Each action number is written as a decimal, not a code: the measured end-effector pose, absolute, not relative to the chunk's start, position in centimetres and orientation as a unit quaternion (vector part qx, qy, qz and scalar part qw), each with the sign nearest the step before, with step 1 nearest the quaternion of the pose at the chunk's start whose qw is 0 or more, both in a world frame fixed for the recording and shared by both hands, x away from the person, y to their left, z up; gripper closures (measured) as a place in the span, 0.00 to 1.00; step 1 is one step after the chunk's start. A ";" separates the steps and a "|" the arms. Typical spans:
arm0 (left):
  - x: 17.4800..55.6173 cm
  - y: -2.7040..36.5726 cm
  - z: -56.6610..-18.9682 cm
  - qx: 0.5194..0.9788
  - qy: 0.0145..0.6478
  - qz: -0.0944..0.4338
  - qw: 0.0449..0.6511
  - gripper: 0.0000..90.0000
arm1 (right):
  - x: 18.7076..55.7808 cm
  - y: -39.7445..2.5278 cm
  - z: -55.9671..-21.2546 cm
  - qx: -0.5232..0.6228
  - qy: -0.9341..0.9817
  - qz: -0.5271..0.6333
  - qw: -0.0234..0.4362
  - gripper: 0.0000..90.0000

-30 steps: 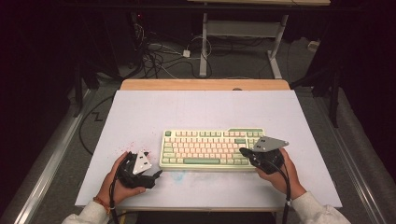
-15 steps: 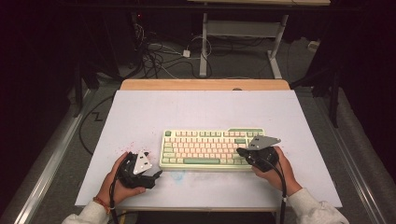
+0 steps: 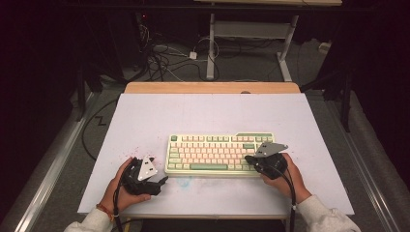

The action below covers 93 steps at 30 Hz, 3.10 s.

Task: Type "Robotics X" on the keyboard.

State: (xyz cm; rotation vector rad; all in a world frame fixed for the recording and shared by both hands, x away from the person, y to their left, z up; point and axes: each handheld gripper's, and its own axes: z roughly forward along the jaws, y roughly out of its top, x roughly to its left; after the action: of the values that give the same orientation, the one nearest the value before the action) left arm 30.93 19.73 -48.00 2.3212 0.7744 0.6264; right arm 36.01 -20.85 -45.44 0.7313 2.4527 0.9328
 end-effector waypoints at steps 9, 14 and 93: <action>30.7 20.0 -47.3 0.867 0.299 0.230 0.325 0.35 | 35.9 -21.0 -45.8 0.268 0.878 0.338 0.208 1.00; 30.7 20.2 -47.1 0.867 0.299 0.223 0.330 0.43 | 35.8 -21.0 -45.9 0.270 0.876 0.341 0.210 1.00; 36.8 11.2 -45.1 0.903 0.255 0.153 0.309 0.97 | 35.5 -21.0 -46.1 0.269 0.873 0.342 0.221 1.00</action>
State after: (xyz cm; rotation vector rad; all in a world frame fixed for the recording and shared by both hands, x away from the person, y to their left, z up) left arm 36.77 11.20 -45.12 2.3868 0.6727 0.4038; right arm 35.52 -20.97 -46.09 0.7422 2.4126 0.9439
